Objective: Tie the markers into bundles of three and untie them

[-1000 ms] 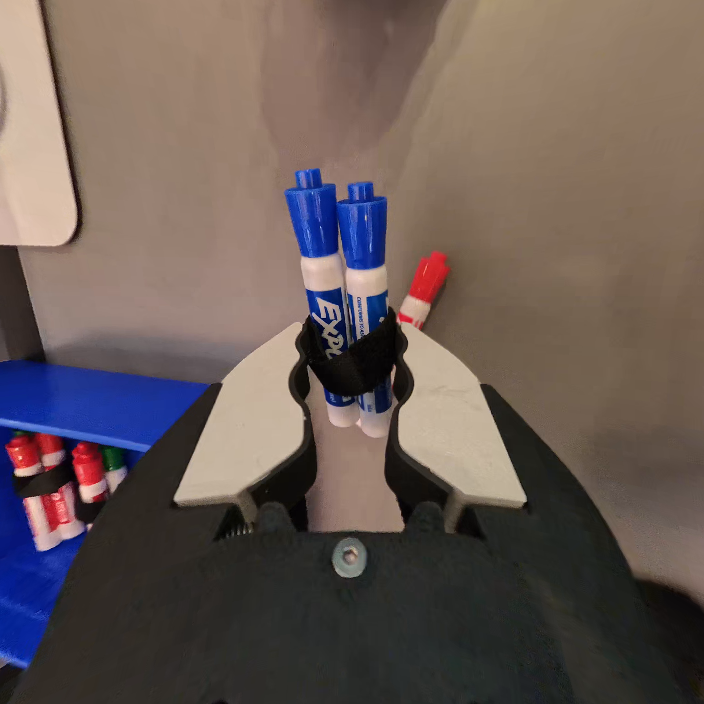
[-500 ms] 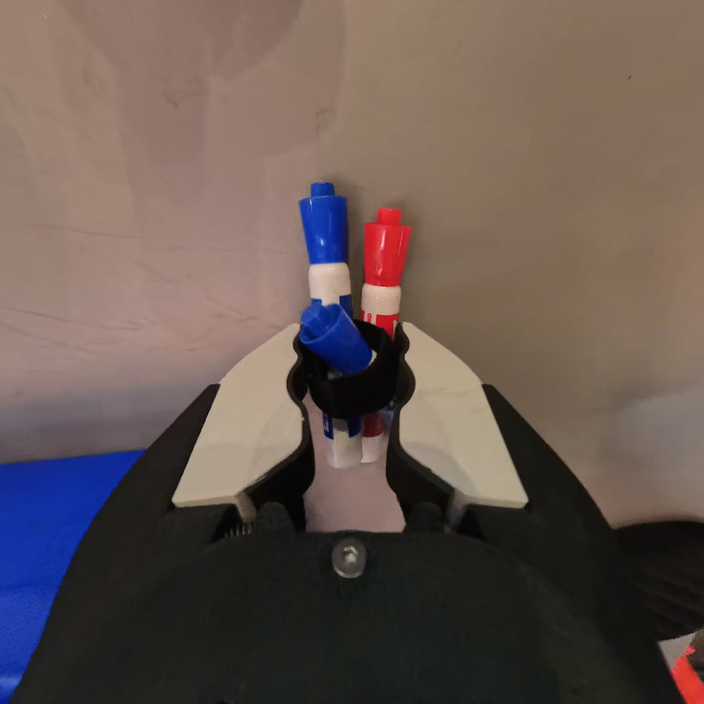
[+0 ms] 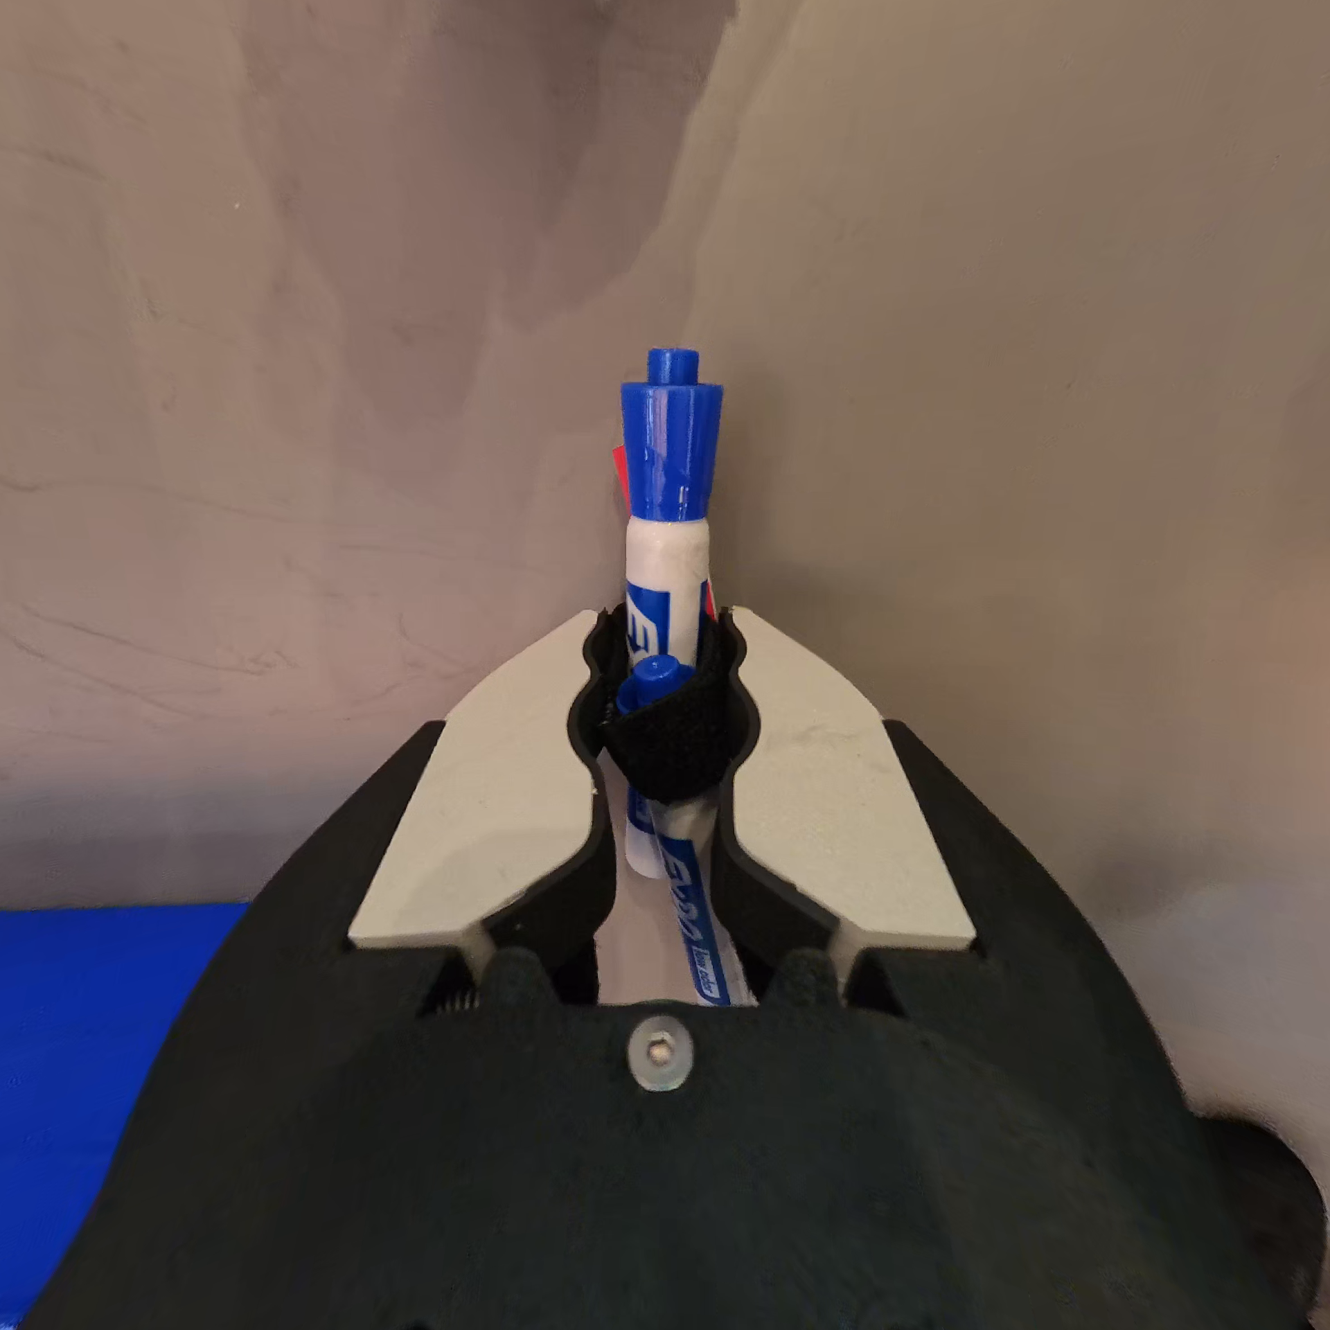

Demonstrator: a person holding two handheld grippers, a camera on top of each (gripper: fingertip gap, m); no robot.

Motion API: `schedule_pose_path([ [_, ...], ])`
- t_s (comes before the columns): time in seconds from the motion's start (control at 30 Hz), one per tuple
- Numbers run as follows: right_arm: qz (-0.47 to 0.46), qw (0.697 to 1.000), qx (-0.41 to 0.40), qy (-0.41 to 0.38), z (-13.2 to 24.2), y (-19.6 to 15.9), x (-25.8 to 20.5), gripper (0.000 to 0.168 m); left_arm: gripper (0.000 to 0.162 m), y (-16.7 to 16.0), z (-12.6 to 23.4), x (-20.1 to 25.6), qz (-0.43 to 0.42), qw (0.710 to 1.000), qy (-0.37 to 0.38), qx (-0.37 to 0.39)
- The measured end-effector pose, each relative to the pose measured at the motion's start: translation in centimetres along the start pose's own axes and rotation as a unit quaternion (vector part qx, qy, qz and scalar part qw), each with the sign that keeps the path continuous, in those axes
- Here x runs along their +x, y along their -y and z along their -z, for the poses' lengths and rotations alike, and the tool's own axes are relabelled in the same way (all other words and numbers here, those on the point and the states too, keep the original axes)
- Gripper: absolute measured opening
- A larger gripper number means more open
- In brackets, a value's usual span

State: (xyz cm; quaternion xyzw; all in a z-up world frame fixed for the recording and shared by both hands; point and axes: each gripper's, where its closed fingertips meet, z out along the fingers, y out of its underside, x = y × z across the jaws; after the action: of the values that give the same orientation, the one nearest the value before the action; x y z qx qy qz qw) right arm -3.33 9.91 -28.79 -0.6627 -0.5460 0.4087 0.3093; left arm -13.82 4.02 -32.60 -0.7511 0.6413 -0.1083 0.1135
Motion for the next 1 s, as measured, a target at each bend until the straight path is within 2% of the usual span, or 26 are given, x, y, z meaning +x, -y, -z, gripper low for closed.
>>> schedule_pose_path([
  [0.03,0.003,1.0,0.001,0.007,-0.2,0.1,-0.4,0.031,0.028,0.3,-0.1,-0.1,0.004,1.0,0.002,0.009],
  [0.27,0.066,0.996,-0.037,0.049,-3.1,0.2,-3.4,0.061,0.027,2.0,-0.4,-0.4,0.02,0.999,0.008,0.044],
  [0.37,0.066,0.996,-0.036,0.041,-3.1,0.2,-3.1,0.062,0.026,3.1,-0.4,-0.6,0.036,0.996,0.012,0.076],
  [0.53,0.013,0.999,-0.031,0.039,-2.0,0.0,-2.0,0.071,0.025,5.2,0.5,-1.2,0.057,0.986,0.026,0.155],
  [0.6,0.012,0.998,-0.044,0.038,-1.6,-0.6,-1.7,0.073,0.025,4.8,-0.1,-1.3,0.052,0.988,0.035,0.14],
  [0.73,0.023,0.998,-0.025,0.047,-1.8,0.0,-2.6,0.068,0.026,4.3,-1.2,-1.1,0.052,0.99,0.038,0.124],
  [0.8,0.037,0.997,-0.034,0.051,-2.6,0.0,-3.3,0.064,0.026,4.8,-1.2,-1.0,0.057,0.988,0.028,0.14],
  [0.87,0.059,0.997,-0.032,0.042,-3.2,0.3,-3.5,0.051,0.026,4.7,-1.3,-1.3,0.048,0.99,0.039,0.128],
  [1.0,0.078,0.995,-0.052,0.042,-3.9,0.0,-3.7,0.035,0.026,5.6,-1.3,-0.7,0.038,0.988,0.012,0.147],
])
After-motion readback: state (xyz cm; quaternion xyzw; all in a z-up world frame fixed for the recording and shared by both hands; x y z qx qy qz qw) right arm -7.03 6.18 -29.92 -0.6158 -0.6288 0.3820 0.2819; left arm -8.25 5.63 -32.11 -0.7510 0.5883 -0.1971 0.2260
